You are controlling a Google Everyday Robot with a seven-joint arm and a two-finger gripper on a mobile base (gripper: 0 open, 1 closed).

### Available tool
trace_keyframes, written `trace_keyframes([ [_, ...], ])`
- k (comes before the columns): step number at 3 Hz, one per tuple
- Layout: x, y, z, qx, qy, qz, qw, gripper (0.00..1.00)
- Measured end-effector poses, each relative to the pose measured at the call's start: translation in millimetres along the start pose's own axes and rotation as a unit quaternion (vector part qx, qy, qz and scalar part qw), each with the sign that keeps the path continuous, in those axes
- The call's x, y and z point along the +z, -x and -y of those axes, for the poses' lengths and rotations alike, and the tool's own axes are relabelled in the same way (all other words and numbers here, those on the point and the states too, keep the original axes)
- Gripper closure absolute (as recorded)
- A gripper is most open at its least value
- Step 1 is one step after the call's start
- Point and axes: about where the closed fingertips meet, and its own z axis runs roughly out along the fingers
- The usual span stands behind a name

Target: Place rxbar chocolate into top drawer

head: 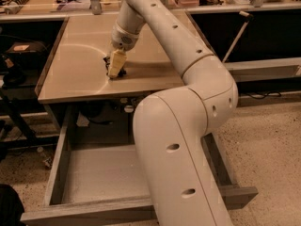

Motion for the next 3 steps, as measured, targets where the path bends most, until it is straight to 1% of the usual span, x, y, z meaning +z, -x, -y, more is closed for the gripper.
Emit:
trace_keyframes([
  [1,0,0,0,0.000,0.000,0.000,1.0000,0.86],
  [2,-4,2,0,0.000,0.000,0.000,1.0000,1.00],
  [3,-13,3,2,0.004,-0.021,0.009,0.9997,1.00],
])
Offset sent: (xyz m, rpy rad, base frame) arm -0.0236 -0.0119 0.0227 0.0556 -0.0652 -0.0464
